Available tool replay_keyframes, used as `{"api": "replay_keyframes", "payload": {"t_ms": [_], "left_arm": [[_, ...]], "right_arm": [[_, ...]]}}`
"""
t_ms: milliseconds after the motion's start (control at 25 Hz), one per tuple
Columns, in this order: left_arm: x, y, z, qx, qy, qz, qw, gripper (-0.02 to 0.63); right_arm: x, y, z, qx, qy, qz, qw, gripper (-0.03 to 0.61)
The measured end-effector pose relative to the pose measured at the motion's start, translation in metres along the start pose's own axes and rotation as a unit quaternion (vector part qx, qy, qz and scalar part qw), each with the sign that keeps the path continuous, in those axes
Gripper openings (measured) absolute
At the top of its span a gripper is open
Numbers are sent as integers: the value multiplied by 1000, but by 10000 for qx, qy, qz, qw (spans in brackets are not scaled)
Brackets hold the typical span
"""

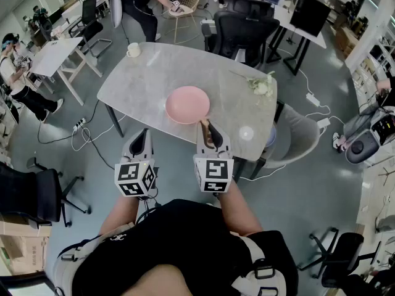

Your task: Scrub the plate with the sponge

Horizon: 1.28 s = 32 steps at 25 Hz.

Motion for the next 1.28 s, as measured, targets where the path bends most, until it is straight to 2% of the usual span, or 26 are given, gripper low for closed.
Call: {"api": "replay_keyframes", "payload": {"t_ms": [160, 520, 960, 1280], "left_arm": [[3, 2, -3, -7, -4, 70, 10000, 5], [15, -6, -17, 58, -89, 237, 9997, 5], [58, -21, -41, 94, -245, 76, 9996, 5], [80, -26, -30, 220, -176, -85, 9996, 5]], "right_arm": [[11, 3, 0, -29, 151, 94, 9998, 64], [36, 5, -2, -62, 158, 105, 9998, 64], [87, -2, -1, -65, -67, -94, 9999, 64], [94, -3, 19, -5, -37, -219, 9998, 64]]}}
Point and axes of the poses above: the fingertips, and each gripper's own axes: z forward along the fingers, x to its left, y out of its top, the point moved 7 cm from there along -z, backward along the fingers, and after that the axes turned 4 degrees about y, right-handed, at the moved point
